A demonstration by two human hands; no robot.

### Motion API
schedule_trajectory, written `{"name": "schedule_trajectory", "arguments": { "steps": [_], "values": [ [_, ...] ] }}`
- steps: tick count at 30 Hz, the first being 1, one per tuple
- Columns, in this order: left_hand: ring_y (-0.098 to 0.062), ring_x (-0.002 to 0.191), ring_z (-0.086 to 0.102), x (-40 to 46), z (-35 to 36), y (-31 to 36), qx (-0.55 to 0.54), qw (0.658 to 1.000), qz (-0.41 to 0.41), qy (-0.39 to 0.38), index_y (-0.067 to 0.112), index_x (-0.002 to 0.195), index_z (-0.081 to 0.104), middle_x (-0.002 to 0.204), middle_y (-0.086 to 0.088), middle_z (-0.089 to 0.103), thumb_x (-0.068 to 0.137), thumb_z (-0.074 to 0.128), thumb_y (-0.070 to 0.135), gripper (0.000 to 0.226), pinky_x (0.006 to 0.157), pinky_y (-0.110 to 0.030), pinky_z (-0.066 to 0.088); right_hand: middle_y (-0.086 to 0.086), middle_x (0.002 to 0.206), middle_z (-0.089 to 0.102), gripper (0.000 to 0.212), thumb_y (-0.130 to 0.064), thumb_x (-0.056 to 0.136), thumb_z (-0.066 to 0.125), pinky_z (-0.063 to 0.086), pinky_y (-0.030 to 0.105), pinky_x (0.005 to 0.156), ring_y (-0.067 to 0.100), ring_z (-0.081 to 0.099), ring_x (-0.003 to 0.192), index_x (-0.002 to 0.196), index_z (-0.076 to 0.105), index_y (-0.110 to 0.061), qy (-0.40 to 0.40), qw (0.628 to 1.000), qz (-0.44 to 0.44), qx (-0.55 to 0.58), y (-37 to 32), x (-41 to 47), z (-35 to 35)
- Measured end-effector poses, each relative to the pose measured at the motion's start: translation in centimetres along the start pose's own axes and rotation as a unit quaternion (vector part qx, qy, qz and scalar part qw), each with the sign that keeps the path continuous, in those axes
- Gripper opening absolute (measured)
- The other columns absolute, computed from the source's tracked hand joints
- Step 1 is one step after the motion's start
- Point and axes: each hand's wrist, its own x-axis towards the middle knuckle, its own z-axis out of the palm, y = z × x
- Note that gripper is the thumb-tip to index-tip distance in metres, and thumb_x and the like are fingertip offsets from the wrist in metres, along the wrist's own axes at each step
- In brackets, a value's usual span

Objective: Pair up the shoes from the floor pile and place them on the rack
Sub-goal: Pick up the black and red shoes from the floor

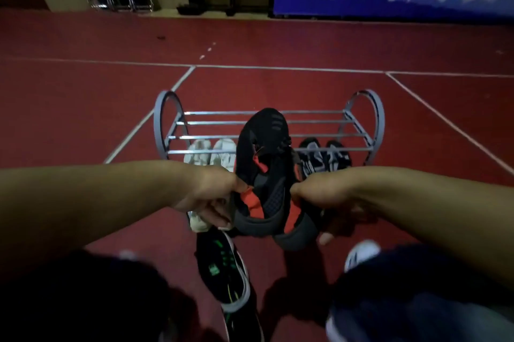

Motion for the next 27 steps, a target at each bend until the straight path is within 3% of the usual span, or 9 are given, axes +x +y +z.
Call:
{"name": "schedule_trajectory", "arguments": {
  "steps": [2,6,10,12,15,19,22,24,27],
  "values": [
    [-0.023,0.071,0.063,0.3,-1.9,2.2,-0.003,0.999,0.018,0.047,0.016,0.095,0.067,0.082,-0.003,0.068,0.096,0.051,0.025,0.019,0.064,-0.030,0.057,0.015,0.075,0.067,0.029,-0.027,0.098,0.033,0.058,0.036,0.062,0.032,0.065,0.067,0.092,0.051,-0.006,0.017,1.000,-0.010,0.009,-2.2,0.8,-1.6],
    [-0.018,0.067,0.058,3.3,-5.5,3.8,-0.060,0.977,0.099,0.179,0.020,0.101,0.070,0.082,-0.001,0.065,0.094,0.054,0.037,0.025,0.054,-0.024,0.049,0.015,0.081,0.061,0.030,-0.024,0.098,0.032,0.060,0.040,0.064,0.030,0.062,0.068,0.097,0.055,-0.005,0.057,0.992,-0.053,0.100,-5.4,4.9,-2.8],
    [-0.016,0.062,0.050,7.0,-7.4,3.2,-0.188,0.944,0.111,0.248,0.021,0.085,0.066,0.071,-0.001,0.058,0.095,0.054,0.033,0.020,0.057,-0.024,0.041,0.013,0.077,0.054,0.032,-0.026,0.099,0.032,0.057,0.032,0.050,0.026,0.057,0.047,0.104,0.054,-0.003,0.082,0.985,-0.085,0.125,-8.1,9.6,-4.0],
    [-0.013,0.055,0.052,8.4,-8.5,3.2,-0.231,0.927,0.114,0.272,0.020,0.076,0.061,0.064,0.001,0.059,0.096,0.052,0.031,0.025,0.056,-0.023,0.040,0.014,0.076,0.051,0.034,-0.031,0.098,0.033,0.057,0.039,0.057,0.027,0.052,0.049,0.103,0.054,-0.005,0.108,0.984,-0.093,0.105,-9.6,12.0,-4.9],
    [-0.013,0.046,0.051,9.9,-10.3,2.8,-0.314,0.892,0.083,0.315,0.018,0.067,0.056,0.053,0.001,0.056,0.096,0.053,0.028,0.030,0.044,-0.019,0.037,0.010,0.072,0.050,0.033,-0.034,0.098,0.032,0.049,0.029,0.052,0.024,0.050,0.054,0.100,0.053,-0.010,0.164,0.975,-0.094,0.113,-11.0,14.8,-5.4],
    [-0.015,0.046,0.042,11.7,-11.2,0.6,-0.326,0.898,0.006,0.297,0.018,0.072,0.059,0.057,-0.001,0.054,0.097,0.051,0.036,0.032,0.041,-0.019,0.031,0.007,0.063,0.041,0.032,-0.033,0.098,0.029,0.038,0.025,0.050,0.020,0.041,0.052,0.082,0.048,-0.012,0.171,0.971,-0.076,0.147,-11.1,16.8,-5.5],
    [-0.014,0.053,0.043,12.0,-11.6,-0.8,-0.420,0.857,0.000,0.298,0.019,0.070,0.056,0.061,0.000,0.054,0.100,0.044,0.042,0.039,0.046,-0.021,0.032,0.008,0.063,0.043,0.037,-0.030,0.097,0.031,0.048,0.029,0.050,0.021,0.041,0.052,0.078,0.056,-0.010,0.117,0.982,-0.065,0.132,-11.0,16.7,-4.5],
    [-0.018,0.058,0.053,11.6,-11.4,-1.1,-0.490,0.824,-0.014,0.285,0.014,0.087,0.059,0.074,-0.006,0.060,0.100,0.037,0.048,0.043,0.046,-0.022,0.041,0.008,0.063,0.040,0.029,-0.021,0.092,0.038,0.051,0.030,0.052,0.022,0.038,0.051,0.075,0.058,-0.008,0.078,0.987,-0.058,0.131,-10.9,16.0,-3.6],
    [-0.021,0.074,0.060,10.6,-10.6,-2.2,-0.485,0.857,-0.048,0.169,0.016,0.089,0.065,0.078,-0.009,0.069,0.094,0.038,0.053,0.046,0.065,-0.029,0.050,0.010,0.066,0.043,0.031,-0.017,0.093,0.039,0.050,0.033,0.055,0.023,0.040,0.053,0.068,0.055,-0.008,0.092,0.985,-0.062,0.133,-10.7,15.3,-3.0]
  ]
}}
